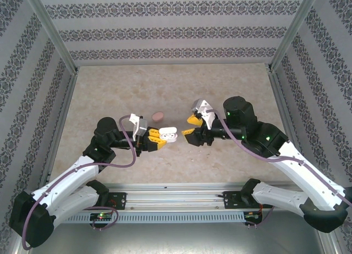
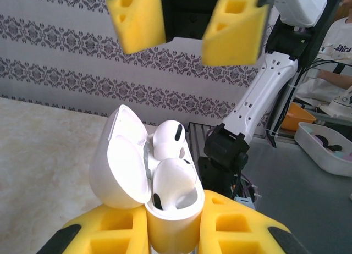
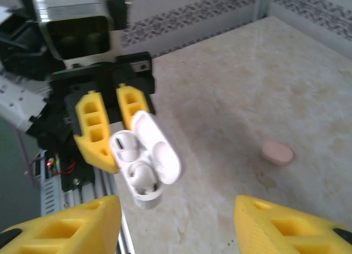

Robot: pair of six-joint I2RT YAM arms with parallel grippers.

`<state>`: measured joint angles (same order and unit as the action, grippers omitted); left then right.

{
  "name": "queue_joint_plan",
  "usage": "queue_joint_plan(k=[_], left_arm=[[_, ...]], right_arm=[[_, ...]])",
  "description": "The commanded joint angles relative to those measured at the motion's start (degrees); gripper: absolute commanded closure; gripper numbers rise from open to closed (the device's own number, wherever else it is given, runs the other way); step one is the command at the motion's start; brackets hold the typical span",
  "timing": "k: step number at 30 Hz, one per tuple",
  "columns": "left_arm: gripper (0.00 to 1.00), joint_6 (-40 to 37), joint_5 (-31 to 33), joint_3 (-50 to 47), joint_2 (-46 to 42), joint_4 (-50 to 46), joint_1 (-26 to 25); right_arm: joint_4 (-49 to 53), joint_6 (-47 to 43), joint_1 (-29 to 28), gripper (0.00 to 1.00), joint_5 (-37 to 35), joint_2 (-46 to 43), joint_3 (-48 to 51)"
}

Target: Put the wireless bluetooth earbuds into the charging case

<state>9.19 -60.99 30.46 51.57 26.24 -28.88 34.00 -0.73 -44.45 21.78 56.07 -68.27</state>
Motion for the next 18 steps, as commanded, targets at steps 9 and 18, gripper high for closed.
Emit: queue_joint_plan(k=[9,18], left_arm=[[0.98,0.70,1.33,-0.37,1.41,5.29,-0.16],[0.98,-0.13,2.00,-0.94,2.00,5.86,-0.10]], right_arm=[[-3.22,27.51,7.44,0.46,-1.19,4.85,2.62],[-9.11,34.62,9.73,0.49,10.64,11.75,5.00]])
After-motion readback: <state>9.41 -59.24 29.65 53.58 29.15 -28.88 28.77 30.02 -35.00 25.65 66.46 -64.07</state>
